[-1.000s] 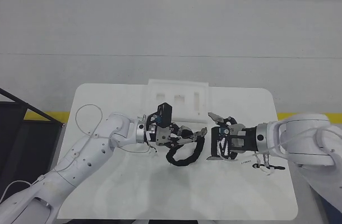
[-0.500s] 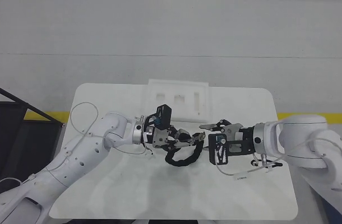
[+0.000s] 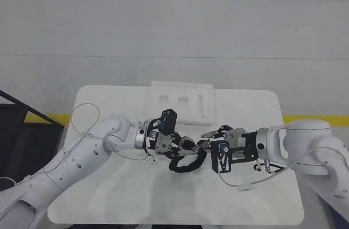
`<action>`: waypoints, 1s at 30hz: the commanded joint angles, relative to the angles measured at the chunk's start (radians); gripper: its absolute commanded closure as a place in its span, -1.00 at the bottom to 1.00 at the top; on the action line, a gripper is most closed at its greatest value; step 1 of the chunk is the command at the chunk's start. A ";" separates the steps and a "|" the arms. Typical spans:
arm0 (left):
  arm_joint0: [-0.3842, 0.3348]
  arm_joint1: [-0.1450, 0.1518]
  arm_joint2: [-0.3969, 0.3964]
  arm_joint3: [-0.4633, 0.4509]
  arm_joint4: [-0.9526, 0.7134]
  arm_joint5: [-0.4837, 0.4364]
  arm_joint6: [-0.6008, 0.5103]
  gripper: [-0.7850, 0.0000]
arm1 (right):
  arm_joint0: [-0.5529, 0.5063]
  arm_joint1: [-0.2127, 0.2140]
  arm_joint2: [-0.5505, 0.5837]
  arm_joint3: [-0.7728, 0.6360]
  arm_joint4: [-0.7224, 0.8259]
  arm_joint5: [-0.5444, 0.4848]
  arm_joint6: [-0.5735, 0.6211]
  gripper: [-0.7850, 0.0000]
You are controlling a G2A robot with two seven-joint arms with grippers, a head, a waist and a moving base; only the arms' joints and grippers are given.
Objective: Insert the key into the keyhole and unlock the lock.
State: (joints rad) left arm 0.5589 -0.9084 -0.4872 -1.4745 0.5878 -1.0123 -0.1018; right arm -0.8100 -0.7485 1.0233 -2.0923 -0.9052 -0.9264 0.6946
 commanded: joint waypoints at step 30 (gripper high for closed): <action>-0.086 0.046 0.061 -0.045 0.049 0.000 0.111 1.00 | -0.005 0.007 0.014 0.067 0.530 0.195 0.063 1.00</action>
State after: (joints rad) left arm 0.4745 -0.8640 -0.4271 -1.5169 0.6296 -1.0123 0.0038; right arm -0.8153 -0.7408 1.0364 -2.0274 -0.3931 -0.7432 0.7564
